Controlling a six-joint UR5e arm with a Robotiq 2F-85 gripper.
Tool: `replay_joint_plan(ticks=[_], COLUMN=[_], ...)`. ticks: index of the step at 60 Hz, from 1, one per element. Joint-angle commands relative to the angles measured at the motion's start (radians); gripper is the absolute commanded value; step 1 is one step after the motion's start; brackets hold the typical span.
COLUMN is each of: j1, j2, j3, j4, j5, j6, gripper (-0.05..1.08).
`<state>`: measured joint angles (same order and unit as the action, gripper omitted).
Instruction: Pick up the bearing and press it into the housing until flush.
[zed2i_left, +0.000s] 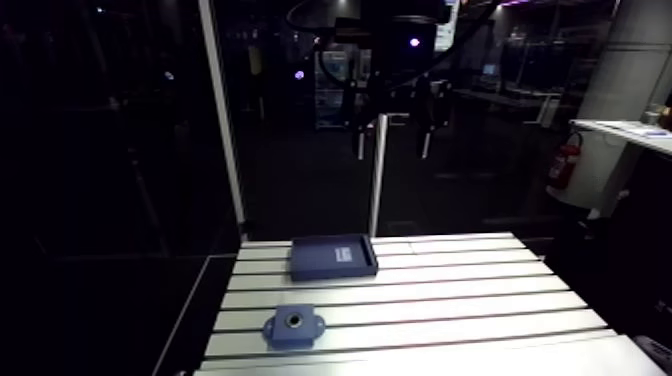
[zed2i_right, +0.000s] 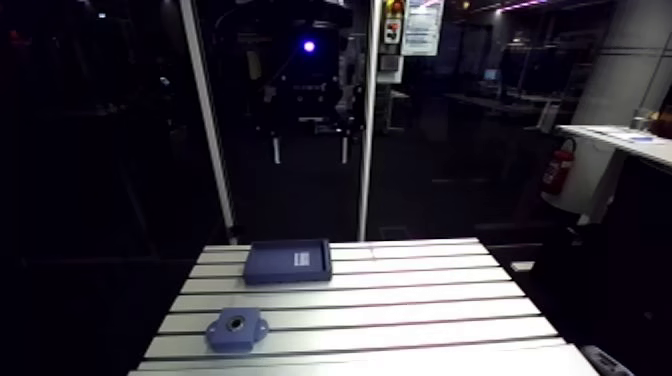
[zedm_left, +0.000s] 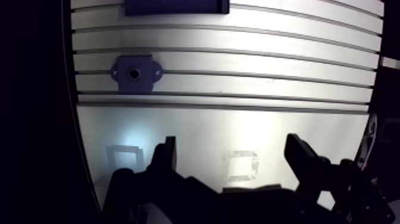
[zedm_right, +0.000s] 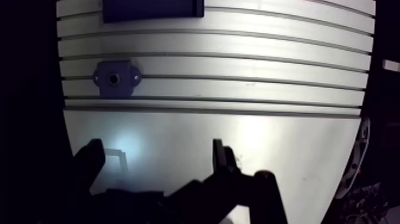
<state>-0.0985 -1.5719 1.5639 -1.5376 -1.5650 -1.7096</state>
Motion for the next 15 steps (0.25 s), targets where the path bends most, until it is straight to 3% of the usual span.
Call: replay_joint_plan(ticks=[1, 15], j1=[0.000, 0.000], j2=[0.011, 0.019], j3=[-0.006, -0.014], j4=[0.000, 0.000], j5=[0.003, 0.004], j6=[0.000, -0.002], gripper=[0.02, 0.02])
